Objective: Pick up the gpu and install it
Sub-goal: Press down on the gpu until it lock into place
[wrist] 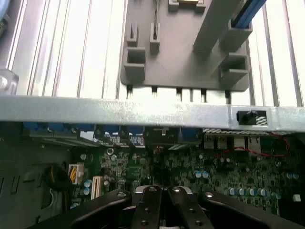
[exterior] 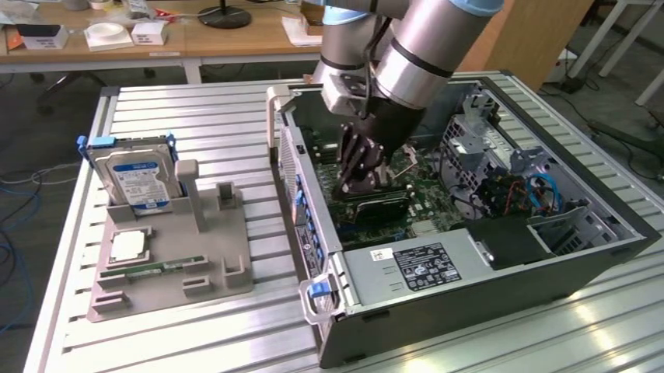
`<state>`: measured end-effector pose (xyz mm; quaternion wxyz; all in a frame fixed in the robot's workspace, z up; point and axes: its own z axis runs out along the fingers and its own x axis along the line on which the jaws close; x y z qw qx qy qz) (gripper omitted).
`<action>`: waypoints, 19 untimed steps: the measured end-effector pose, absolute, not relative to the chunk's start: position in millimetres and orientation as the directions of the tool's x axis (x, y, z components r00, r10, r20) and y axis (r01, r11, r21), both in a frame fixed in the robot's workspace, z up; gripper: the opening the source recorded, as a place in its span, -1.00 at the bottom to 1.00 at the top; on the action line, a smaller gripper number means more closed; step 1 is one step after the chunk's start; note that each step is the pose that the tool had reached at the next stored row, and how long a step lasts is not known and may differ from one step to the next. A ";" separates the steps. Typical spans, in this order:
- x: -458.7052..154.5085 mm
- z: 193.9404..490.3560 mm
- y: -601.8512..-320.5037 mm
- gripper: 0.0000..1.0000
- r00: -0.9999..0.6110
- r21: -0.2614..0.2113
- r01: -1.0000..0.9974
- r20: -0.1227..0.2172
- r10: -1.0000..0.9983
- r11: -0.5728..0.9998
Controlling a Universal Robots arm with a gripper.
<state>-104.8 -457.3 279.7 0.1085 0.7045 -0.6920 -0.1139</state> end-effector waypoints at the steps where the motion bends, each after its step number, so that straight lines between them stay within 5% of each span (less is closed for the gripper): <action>1: -103.9 279.8 -457.2 -0.80 0.016 0.328 -0.945 -0.010 -1.000 -0.019; 12: -88.5 280.0 -456.3 -0.80 0.014 0.507 -0.862 -0.008 -1.000 -0.016; 19: -88.4 277.6 -456.3 -0.80 0.014 0.516 -0.856 -0.008 -1.000 -0.016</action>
